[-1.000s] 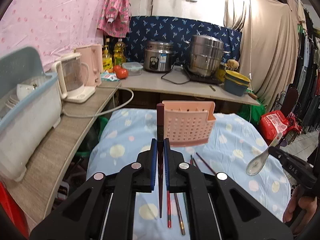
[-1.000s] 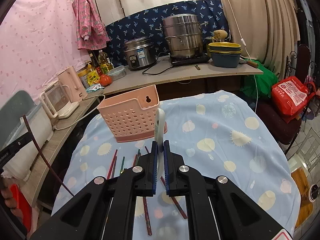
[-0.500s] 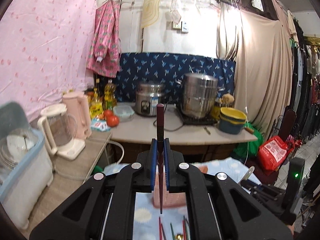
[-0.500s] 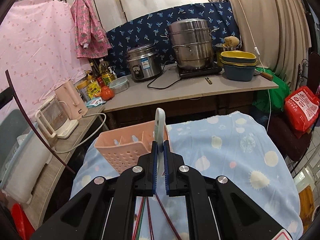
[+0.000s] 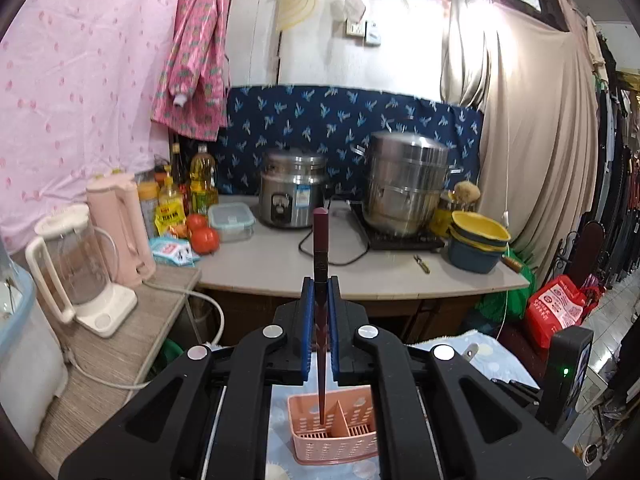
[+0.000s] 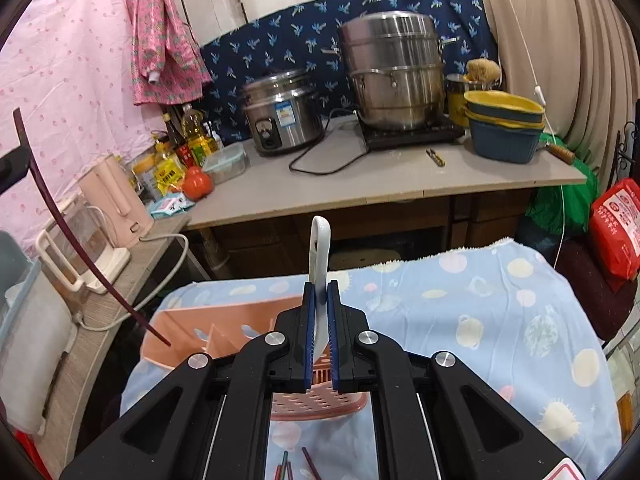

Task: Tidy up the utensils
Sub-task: 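Lift and carry the spoon and chopstick over the pink holder with both tools, then open the right tool dropping the spoon in while the left tool releases the chopstick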

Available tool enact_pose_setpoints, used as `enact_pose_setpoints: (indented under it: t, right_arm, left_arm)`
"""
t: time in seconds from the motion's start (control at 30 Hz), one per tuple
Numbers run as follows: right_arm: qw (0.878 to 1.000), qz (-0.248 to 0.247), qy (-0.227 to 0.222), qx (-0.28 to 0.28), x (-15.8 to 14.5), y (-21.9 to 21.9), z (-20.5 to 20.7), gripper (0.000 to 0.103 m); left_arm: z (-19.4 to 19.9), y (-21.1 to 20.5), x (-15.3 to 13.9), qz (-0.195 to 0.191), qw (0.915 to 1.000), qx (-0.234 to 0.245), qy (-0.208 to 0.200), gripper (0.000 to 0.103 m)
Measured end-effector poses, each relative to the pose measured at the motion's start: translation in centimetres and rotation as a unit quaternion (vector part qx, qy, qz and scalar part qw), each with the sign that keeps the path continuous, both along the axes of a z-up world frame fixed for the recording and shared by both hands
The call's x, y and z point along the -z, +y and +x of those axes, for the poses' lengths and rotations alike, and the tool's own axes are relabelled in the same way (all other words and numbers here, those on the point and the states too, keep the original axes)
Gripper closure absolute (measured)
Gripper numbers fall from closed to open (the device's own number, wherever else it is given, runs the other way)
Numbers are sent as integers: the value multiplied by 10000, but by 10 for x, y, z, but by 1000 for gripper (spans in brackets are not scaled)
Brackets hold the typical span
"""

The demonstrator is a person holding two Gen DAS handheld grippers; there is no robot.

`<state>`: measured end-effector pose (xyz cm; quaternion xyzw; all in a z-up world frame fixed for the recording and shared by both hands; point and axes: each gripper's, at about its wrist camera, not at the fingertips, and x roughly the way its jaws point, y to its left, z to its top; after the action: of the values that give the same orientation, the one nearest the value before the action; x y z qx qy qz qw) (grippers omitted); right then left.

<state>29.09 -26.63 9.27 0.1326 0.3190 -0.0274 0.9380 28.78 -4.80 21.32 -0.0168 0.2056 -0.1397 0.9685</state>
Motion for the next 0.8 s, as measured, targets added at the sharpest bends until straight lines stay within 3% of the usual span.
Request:
enact_pose_setpoints:
  t: [0.27, 0.33, 0.37, 0.4, 0.8]
  right_arm:
    - [9997, -50, 247, 18, 35, 0, 13, 94]
    - [9996, -165, 218, 77, 36, 1, 9, 89]
    - [9996, -192, 195, 89, 37, 2, 6, 84]
    - [9996, -189, 184, 96, 38, 2, 3, 81]
    - [9999, -53, 123, 80, 33, 4, -52, 78]
  left_arm:
    - [21, 4, 57, 16, 9983, -158, 564, 95]
    - [21, 8, 66, 2, 9973, -303, 662, 80]
    - [20, 10, 69, 2, 9970, -382, 678, 62]
    - [19, 12, 70, 2, 9966, -463, 679, 53]
    - [-23, 24, 80, 102, 9958, -508, 758, 53]
